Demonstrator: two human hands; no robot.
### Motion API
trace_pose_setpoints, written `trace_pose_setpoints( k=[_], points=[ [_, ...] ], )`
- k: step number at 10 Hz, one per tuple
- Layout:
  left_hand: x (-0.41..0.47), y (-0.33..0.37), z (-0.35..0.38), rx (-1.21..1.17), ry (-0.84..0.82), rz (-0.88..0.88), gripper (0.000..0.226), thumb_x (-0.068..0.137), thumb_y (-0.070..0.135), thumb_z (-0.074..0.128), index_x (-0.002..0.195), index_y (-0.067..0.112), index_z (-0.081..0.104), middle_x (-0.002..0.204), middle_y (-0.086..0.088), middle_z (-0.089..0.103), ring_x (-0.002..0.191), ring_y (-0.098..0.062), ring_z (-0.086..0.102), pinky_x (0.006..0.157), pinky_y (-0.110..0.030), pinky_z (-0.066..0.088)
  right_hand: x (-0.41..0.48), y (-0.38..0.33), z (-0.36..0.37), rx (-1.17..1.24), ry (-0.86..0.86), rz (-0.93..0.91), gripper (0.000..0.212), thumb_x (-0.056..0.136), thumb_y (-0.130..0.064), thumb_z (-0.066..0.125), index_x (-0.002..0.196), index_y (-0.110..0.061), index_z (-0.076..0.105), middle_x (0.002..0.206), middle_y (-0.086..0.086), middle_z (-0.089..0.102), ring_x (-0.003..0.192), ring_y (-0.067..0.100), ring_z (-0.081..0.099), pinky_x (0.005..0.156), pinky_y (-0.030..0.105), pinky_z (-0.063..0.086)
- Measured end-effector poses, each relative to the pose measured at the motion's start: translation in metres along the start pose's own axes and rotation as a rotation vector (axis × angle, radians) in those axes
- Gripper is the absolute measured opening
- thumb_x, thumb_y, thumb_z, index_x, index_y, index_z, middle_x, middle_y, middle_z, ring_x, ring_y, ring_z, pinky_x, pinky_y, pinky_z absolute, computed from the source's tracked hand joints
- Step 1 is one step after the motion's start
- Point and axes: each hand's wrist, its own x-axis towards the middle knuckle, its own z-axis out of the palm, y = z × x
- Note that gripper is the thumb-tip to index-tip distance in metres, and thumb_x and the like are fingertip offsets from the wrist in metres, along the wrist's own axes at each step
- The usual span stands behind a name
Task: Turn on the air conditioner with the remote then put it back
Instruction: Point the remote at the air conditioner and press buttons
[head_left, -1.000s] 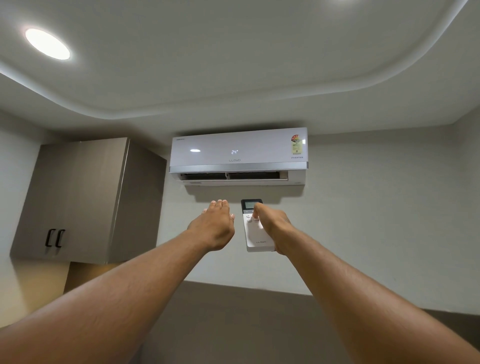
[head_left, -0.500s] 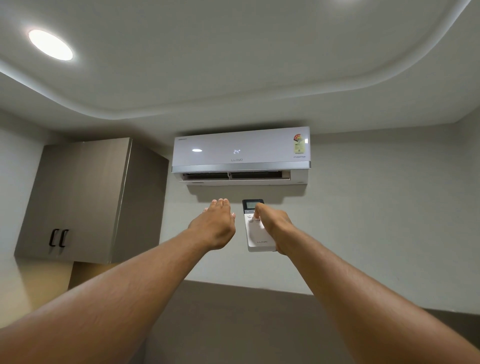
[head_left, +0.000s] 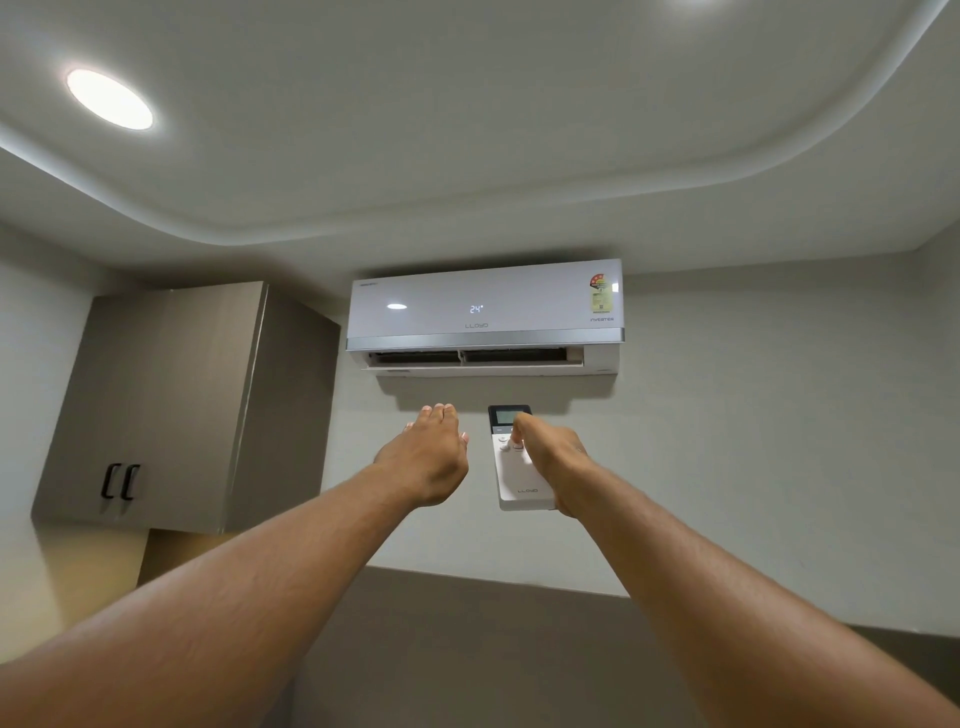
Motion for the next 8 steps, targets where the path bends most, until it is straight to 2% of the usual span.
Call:
trace_pose_setpoints(
  k=[2,6,8],
  points=[
    [0.0002,0.001,-0.0007,-0.004,0.001,0.005,0.059,0.103,0.033,0.019,0.155,0.006,0.008,0.165,-0.009,0.008,0.152,-0.023,0.006,0.123,-0.04,0.01,0.001,-0.001,0.0006,-0.008,0.003,-0.003,0.028,0.073,-0.029,0.057,0.095,-0.012,0.063,0.088,0.012,0.067,0.08,0.032,0.065,0.061,0.028,0.048],
    [0.0013,-0.0023,0.0016,0.0,-0.004,0.003,0.059,0.103,0.033,0.019,0.155,0.006,0.008,0.165,-0.009,0.008,0.152,-0.023,0.006,0.123,-0.04,0.01,0.0037,0.0023,0.0019,-0.012,0.012,0.001,0.024,0.073,-0.027,0.058,0.091,-0.012,0.063,0.084,0.011,0.067,0.075,0.03,0.066,0.058,0.026,0.047],
    [0.0019,-0.0039,0.0045,0.001,-0.009,0.001,0.059,0.103,0.032,0.019,0.155,0.006,0.008,0.165,-0.01,0.008,0.152,-0.023,0.006,0.123,-0.04,0.011,0.0066,0.0048,0.0024,-0.059,0.034,-0.005,0.013,0.076,-0.025,0.058,0.083,-0.014,0.06,0.078,0.009,0.066,0.065,0.025,0.062,0.051,0.024,0.041]
  ],
)
